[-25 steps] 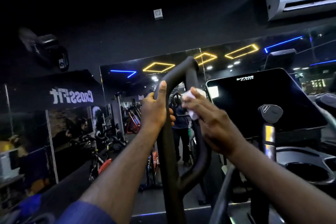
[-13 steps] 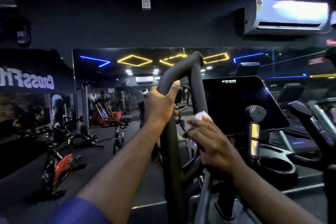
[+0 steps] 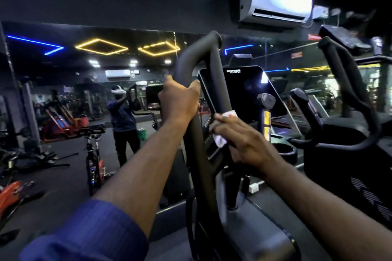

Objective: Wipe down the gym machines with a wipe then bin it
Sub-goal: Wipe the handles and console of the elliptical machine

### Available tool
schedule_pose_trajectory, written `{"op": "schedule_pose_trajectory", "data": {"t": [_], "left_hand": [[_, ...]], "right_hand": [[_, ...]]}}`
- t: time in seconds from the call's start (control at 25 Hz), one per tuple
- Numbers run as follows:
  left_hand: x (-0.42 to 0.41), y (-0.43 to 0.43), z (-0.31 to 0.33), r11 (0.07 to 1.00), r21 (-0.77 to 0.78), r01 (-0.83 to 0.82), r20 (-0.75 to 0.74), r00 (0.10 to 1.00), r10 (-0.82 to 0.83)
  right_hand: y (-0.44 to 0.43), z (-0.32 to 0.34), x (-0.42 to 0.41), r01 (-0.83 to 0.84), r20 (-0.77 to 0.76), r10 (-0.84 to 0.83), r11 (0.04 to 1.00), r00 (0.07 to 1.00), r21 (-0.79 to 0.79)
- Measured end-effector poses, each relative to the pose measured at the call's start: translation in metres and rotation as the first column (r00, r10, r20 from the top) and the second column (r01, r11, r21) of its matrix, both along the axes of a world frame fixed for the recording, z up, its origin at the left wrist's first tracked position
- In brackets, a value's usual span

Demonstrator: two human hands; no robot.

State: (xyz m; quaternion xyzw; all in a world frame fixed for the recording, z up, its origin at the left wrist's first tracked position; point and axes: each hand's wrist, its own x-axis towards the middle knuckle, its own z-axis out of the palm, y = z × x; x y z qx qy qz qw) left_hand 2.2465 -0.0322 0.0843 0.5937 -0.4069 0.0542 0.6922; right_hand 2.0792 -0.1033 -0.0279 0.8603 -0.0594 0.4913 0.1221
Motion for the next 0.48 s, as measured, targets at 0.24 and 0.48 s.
{"op": "schedule_pose_trajectory", "data": {"t": [0.24, 0.48], "left_hand": [[-0.004, 0.011, -0.012, 1.0, 0.015, 0.012, 0.03, 0.999, -0.013], [-0.008, 0.018, -0.015, 0.999, 0.025, 0.044, 0.02, 0.999, -0.045]], "right_hand": [[0.034, -0.056, 0.014, 0.028, 0.176, -0.055, 0.988, 0.983, 0.15], [0.083, -0.093, 0.054, -0.026, 0.429, -0.133, 0.938, 0.894, 0.345]]}}
